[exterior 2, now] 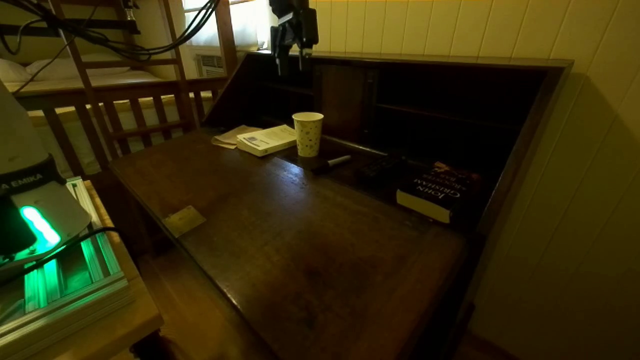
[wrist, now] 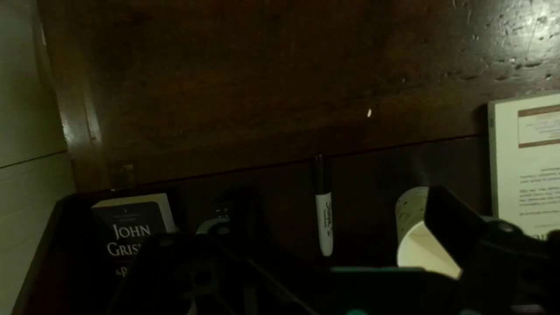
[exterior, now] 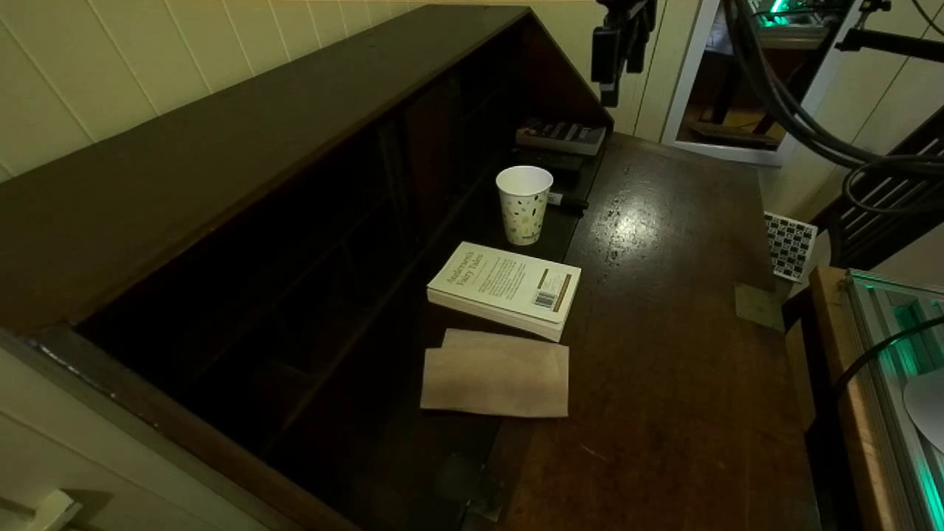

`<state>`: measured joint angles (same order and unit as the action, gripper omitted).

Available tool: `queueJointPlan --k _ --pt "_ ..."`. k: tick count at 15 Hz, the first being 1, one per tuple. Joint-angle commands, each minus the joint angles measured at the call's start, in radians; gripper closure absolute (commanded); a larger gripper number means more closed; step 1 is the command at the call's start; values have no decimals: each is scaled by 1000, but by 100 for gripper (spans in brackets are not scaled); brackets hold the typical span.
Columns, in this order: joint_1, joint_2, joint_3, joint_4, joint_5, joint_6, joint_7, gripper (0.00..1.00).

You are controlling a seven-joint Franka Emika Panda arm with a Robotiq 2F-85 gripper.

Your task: Move the cup from the desk to the cabinet top

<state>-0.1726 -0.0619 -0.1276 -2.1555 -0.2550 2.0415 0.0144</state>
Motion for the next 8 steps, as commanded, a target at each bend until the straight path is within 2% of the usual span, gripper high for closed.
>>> queueJointPlan --k 1,4,5,8 --pt "4 9 -19 -43 85 143 -30 0" --pt "4 22 -23 -60 147 200 -66 0" --pt "6 20 -17 -43 99 159 -27 0" --pt "6 21 -17 -44 102 162 -28 0"
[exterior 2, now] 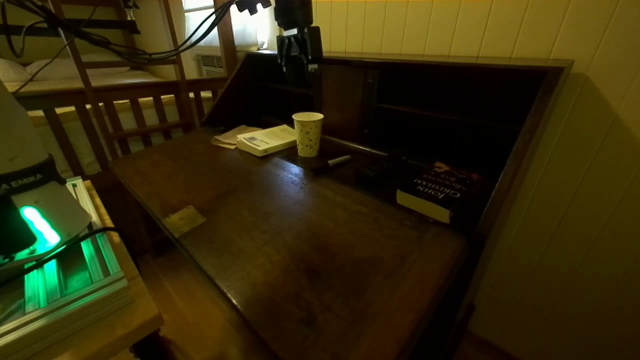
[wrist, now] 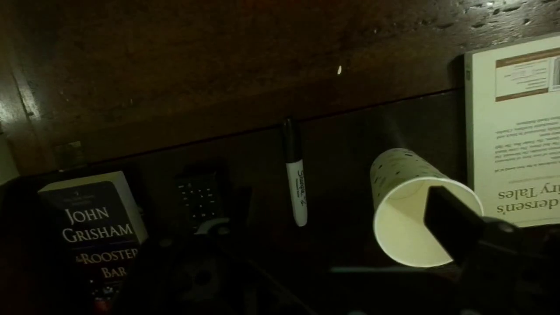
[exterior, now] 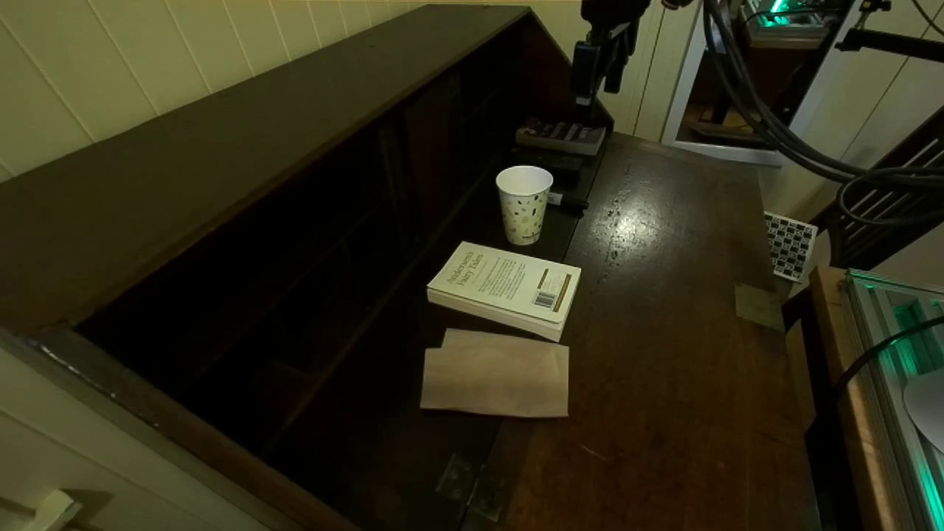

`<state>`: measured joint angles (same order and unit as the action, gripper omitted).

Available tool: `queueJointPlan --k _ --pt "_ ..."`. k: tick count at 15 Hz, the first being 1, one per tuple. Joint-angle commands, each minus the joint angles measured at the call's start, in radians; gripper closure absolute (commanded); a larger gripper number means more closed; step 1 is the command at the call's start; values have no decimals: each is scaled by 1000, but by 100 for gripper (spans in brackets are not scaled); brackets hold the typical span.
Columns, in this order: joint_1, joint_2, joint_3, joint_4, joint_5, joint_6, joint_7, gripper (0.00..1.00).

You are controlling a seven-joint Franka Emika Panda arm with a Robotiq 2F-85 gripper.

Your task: Move the cup from the desk to the cabinet top

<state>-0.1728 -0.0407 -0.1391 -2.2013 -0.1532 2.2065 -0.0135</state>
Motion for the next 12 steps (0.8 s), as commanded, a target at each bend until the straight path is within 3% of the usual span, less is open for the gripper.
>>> queueJointPlan --k 1,5,12 --pt "6 0 -6 2 0 -3 0 0" --pt "6 0 -6 2 0 -3 0 0" --pt "8 -7 -8 -55 71 259 -17 0"
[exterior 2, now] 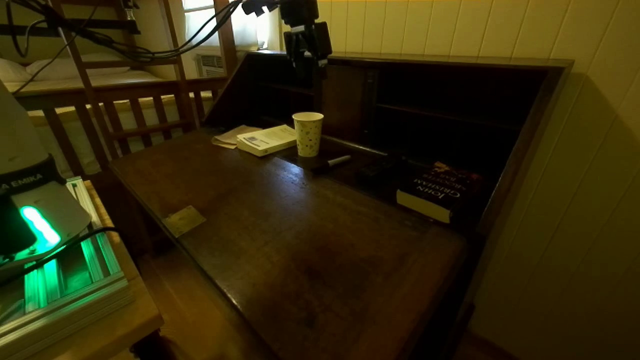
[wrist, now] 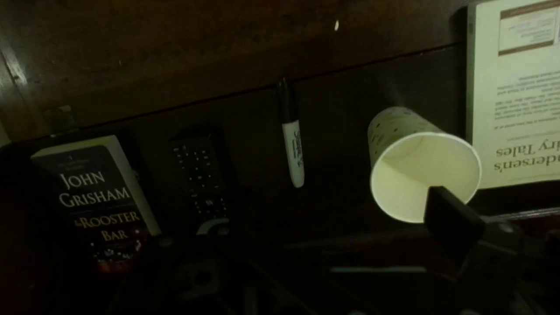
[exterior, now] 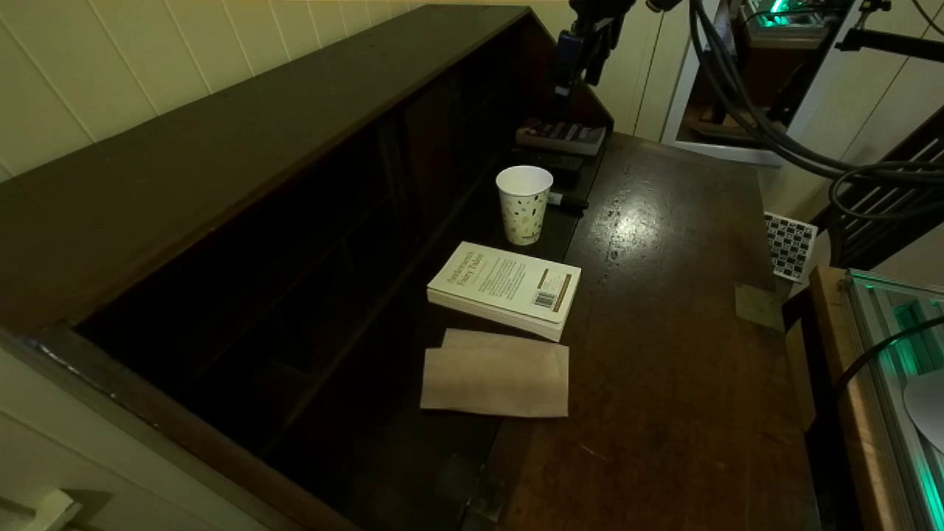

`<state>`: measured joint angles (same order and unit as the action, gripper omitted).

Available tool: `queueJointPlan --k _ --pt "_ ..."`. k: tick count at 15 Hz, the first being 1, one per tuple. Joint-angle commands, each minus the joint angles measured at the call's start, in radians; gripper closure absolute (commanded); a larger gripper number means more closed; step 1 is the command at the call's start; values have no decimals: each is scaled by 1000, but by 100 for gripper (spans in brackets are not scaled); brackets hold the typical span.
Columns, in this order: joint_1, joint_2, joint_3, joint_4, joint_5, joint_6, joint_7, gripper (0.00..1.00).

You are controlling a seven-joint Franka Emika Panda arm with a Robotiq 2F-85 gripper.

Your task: Move the cup from the desk to the cabinet top

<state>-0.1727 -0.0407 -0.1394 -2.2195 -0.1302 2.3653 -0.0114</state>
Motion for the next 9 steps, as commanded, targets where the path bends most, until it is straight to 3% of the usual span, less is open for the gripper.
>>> queueJointPlan --k 1,9 --pt "8 -4 -8 -46 64 126 -23 0" --pt "16 8 -10 -109 260 207 -110 0"
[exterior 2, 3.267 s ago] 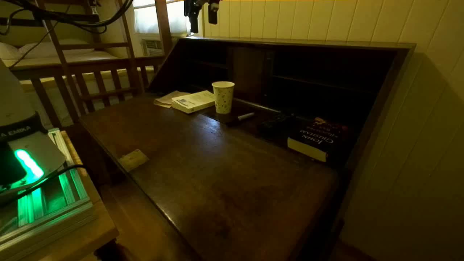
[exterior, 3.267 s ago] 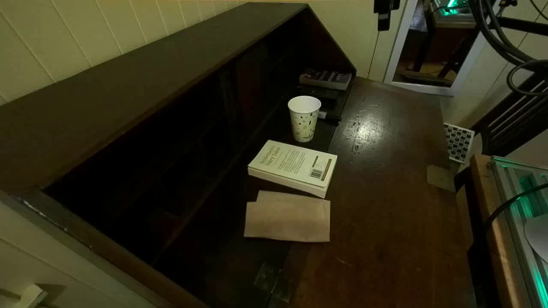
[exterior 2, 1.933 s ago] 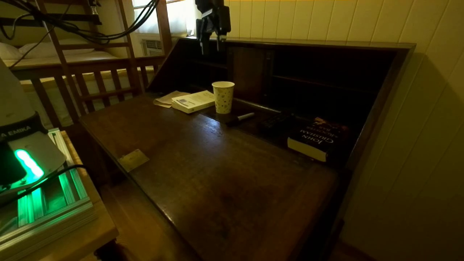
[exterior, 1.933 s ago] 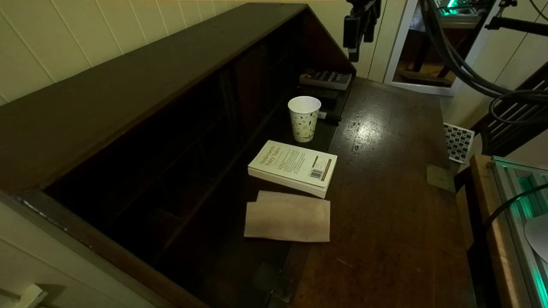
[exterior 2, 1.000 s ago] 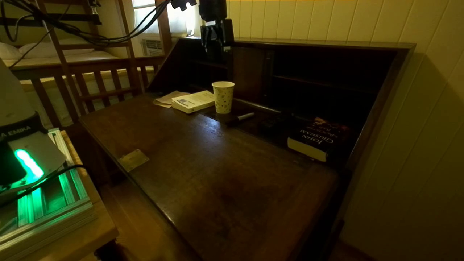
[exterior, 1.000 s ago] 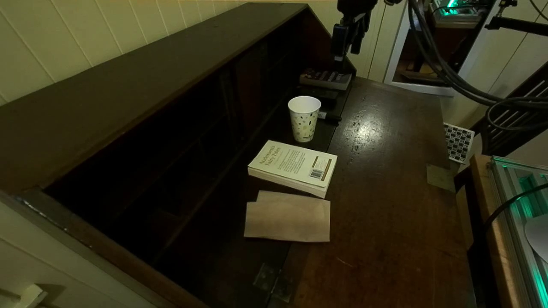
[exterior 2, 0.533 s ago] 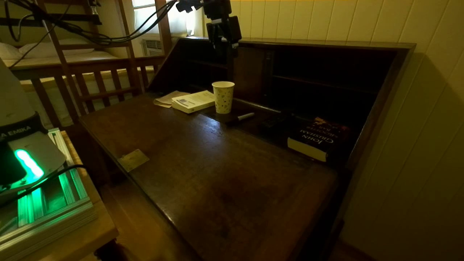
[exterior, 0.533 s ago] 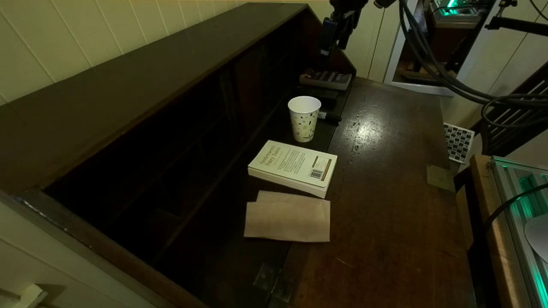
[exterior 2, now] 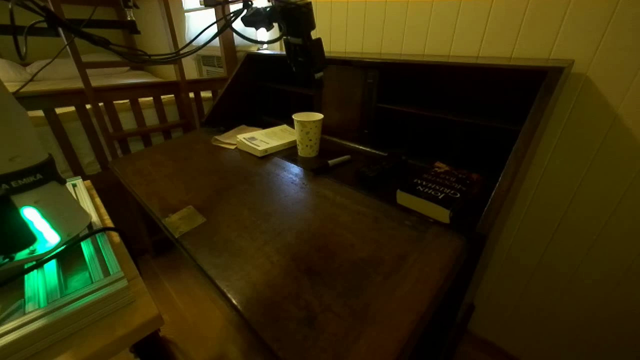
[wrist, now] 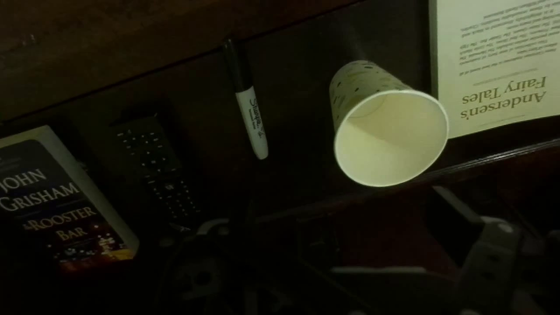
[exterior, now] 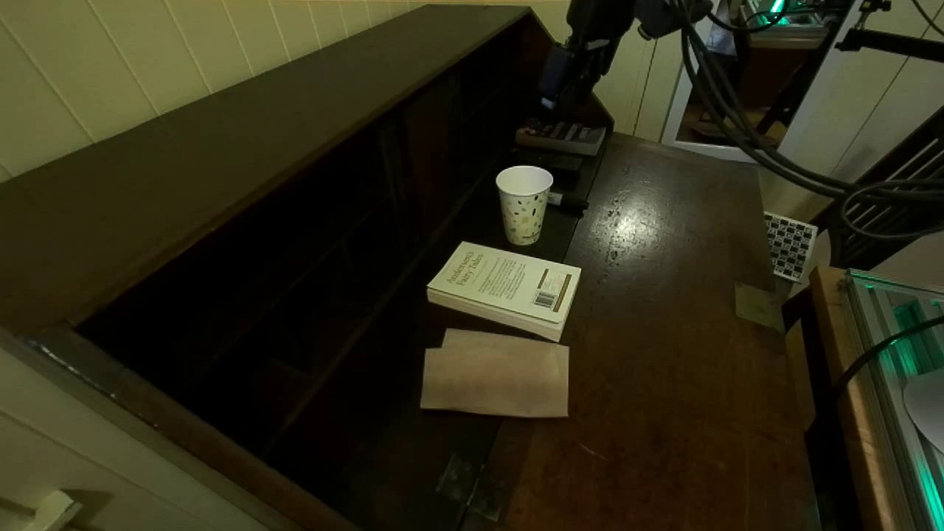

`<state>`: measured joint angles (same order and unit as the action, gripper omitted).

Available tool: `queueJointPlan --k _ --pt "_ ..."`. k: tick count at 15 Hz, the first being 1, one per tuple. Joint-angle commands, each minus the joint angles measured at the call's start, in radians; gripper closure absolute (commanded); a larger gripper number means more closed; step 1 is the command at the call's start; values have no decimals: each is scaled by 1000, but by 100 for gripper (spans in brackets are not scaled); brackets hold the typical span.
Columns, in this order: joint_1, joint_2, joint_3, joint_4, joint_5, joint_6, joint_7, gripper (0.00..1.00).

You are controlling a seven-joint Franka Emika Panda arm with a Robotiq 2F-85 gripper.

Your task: Move the cup from the desk to the cabinet top

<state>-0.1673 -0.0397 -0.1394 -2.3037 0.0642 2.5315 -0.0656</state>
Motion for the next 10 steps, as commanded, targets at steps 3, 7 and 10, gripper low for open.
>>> queueJointPlan --k 3,7,10 --pt "7 14 -11 -40 78 48 -69 0" --pt "4 27 -14 -55 74 54 -71 0" --pt "-1 45 -19 -66 73 87 -62 0"
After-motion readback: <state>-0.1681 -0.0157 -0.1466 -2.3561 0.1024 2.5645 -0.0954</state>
